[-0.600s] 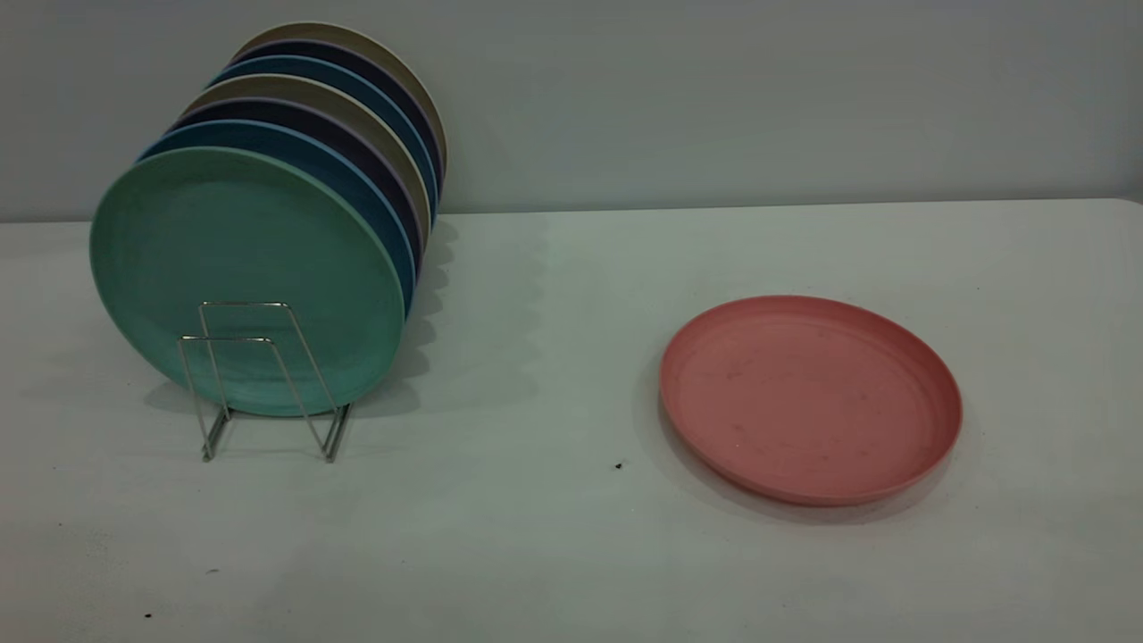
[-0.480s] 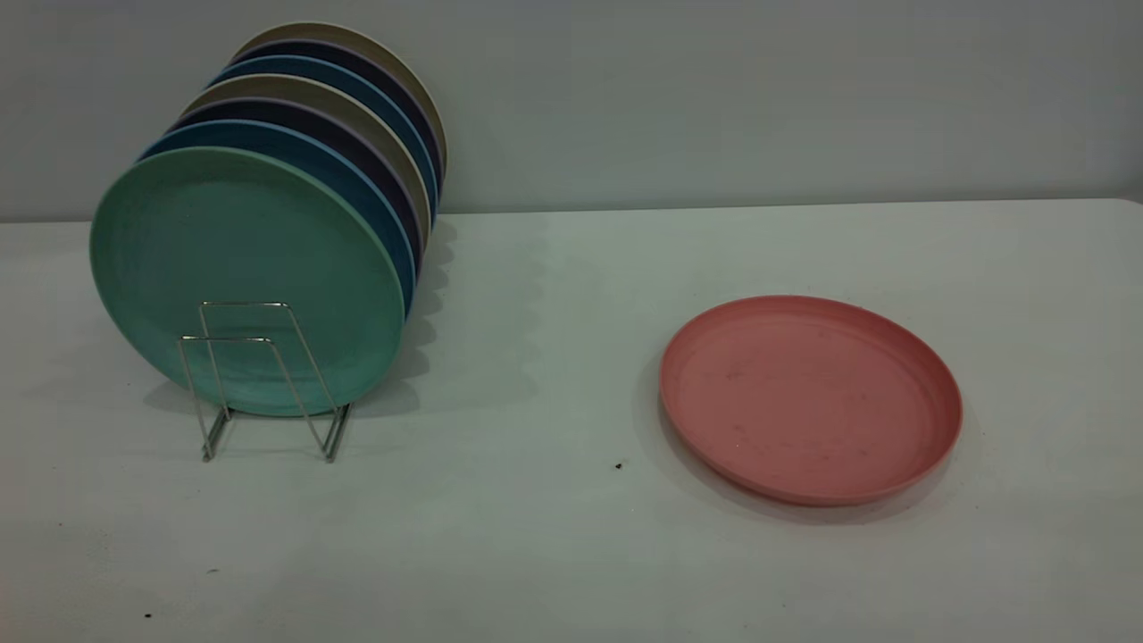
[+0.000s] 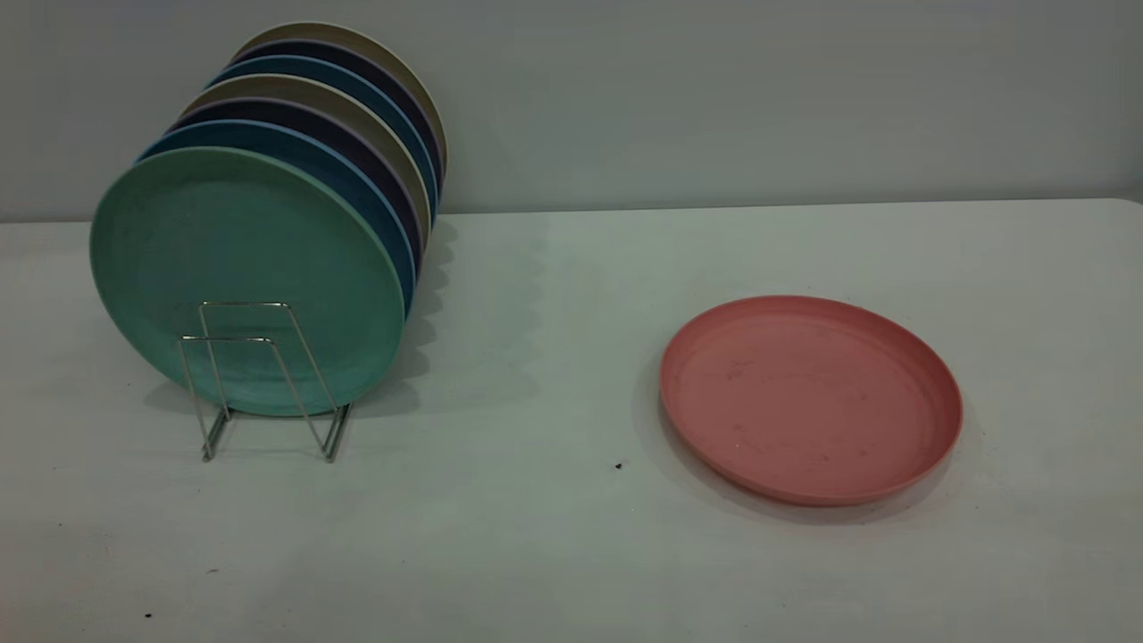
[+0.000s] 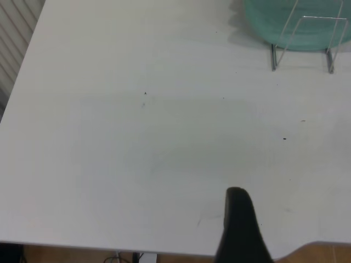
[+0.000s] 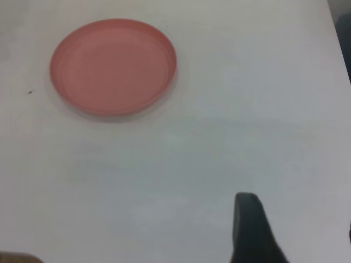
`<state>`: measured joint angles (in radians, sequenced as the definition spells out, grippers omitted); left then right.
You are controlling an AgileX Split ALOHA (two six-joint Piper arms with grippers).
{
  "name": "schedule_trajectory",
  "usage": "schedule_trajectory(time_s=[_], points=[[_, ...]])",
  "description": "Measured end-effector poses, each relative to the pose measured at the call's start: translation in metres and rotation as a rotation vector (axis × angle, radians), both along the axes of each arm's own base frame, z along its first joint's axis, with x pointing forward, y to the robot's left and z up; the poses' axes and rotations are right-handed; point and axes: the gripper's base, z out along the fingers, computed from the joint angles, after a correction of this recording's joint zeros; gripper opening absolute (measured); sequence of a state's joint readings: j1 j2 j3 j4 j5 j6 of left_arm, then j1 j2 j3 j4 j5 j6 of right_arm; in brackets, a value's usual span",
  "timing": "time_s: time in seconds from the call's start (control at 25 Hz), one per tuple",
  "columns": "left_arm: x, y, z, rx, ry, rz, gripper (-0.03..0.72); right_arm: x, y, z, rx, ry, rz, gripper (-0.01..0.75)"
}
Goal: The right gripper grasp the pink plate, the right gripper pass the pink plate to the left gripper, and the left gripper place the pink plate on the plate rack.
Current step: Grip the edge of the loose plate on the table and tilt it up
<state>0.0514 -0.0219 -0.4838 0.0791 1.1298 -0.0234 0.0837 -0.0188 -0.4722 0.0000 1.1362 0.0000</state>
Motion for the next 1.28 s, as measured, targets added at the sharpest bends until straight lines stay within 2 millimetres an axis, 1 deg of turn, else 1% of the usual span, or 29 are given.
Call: schedule_trajectory(time_s=[1.0,1.08,1.16,1.28], points=[[0.001,0.000,0.000,0.000,0.004,0.000,0.543,0.001,0.000,0.002,0.000,-0.001,0.000,0.438],[0.003,0.000,0.005,-0.001,0.024,0.000,0.553,0.008,0.002,0.010,0.013,-0.007,0.007,0.441],[0.012,0.001,0.013,-0.004,0.064,-0.001,0.577,0.022,0.003,0.020,0.018,-0.028,0.008,0.455],[0.040,0.002,0.028,-0.006,0.148,-0.008,0.619,0.055,0.006,0.027,0.017,0.015,0.006,0.482]])
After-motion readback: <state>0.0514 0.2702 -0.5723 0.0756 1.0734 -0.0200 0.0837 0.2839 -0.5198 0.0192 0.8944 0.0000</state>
